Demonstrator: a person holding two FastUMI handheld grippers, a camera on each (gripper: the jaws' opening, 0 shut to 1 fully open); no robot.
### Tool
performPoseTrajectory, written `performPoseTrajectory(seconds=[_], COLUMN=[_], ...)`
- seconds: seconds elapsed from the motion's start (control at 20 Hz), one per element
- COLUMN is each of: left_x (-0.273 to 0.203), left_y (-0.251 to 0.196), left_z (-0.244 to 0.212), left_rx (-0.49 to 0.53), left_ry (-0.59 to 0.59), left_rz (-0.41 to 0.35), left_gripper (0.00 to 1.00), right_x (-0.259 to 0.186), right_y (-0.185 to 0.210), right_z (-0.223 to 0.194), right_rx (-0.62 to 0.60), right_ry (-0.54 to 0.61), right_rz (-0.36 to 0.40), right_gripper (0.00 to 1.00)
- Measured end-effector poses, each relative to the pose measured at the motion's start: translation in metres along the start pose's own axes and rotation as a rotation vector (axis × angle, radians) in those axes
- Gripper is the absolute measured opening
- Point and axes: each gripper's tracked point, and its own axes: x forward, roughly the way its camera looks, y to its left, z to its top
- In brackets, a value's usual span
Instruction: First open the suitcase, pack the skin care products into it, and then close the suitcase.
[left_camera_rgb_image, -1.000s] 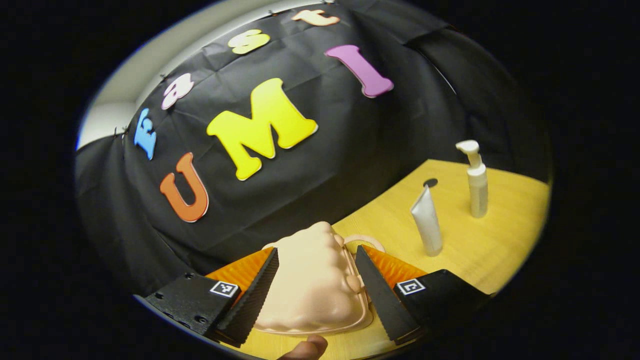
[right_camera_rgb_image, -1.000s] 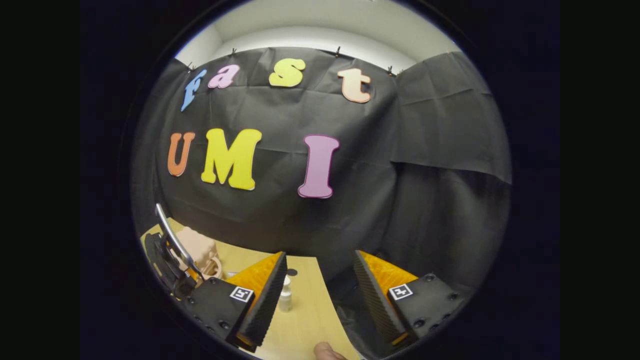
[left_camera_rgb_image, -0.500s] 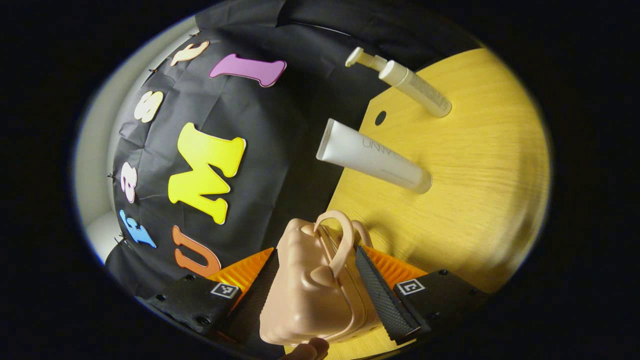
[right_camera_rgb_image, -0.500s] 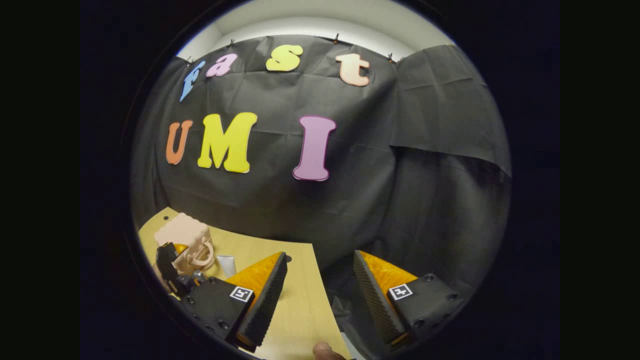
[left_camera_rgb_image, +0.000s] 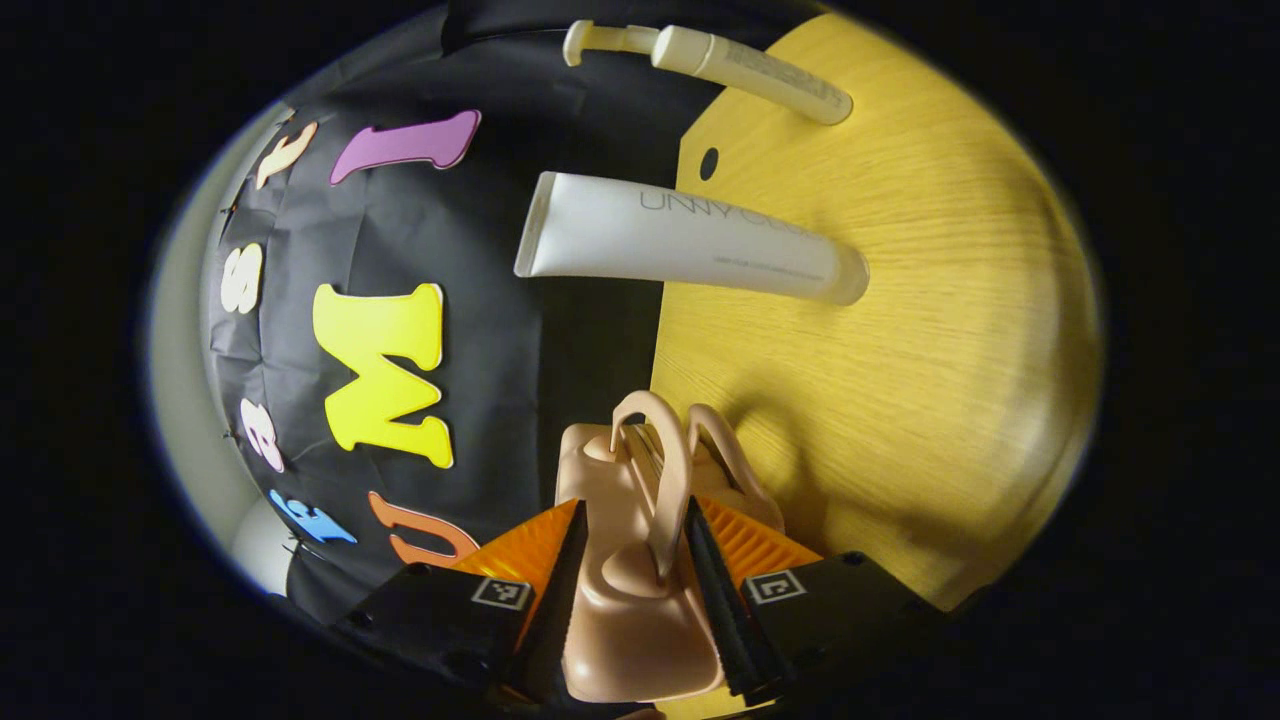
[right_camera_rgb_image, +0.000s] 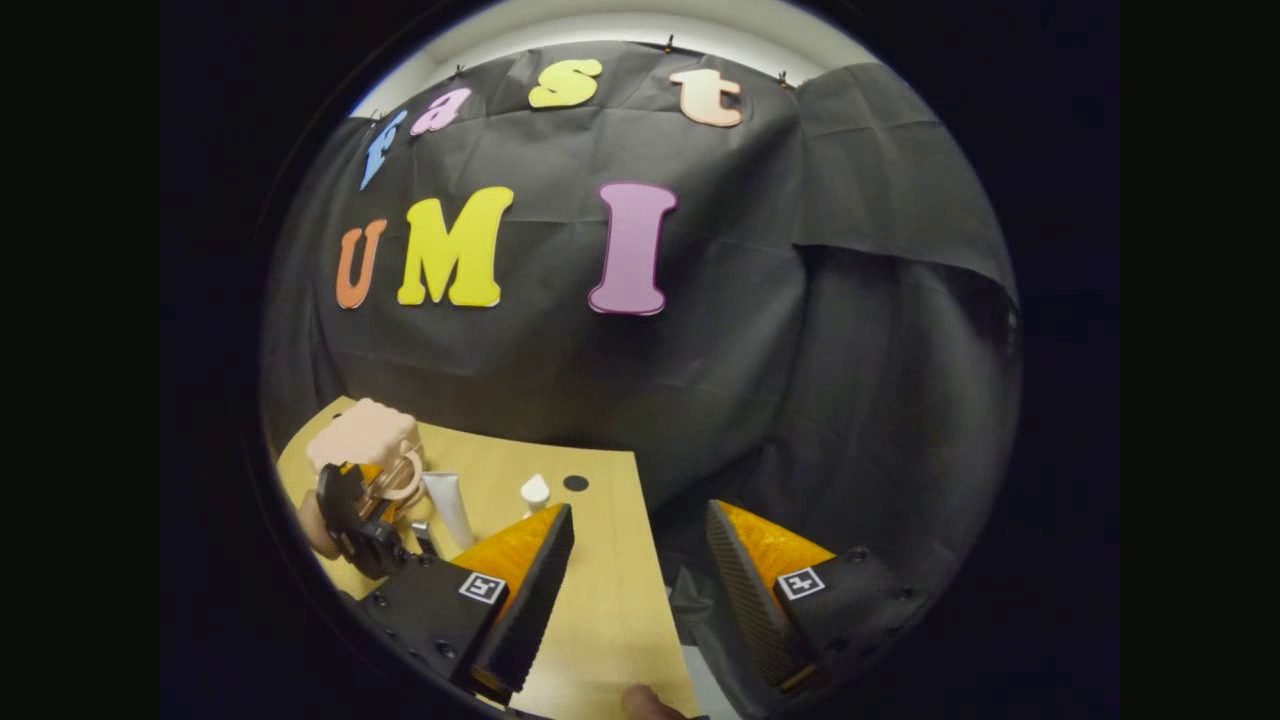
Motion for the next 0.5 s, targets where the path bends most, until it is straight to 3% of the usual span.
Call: performPoseTrajectory(seconds=[0.15,0.35,0.5], left_x=[0.007,0.012,0.011], left_y=[-0.006,-0.014,-0.015], left_z=[0.002,0.007,0.006], left_rx=[0.057,0.115,0.118], left_ry=[0.012,0.037,0.044], left_rz=[-0.037,-0.059,-0.052], left_gripper=[0.42,0.21,0.12], right_x=[0.007,0.014,0.014], right_y=[0.006,0.009,0.007], right_z=[-0.011,-0.005,0.006], right_rx=[-0.002,-0.009,-0.029], right_ry=[0.013,-0.014,-0.049], right_rz=[0.052,0.113,0.121], right_gripper=[0.80,0.80,0.80])
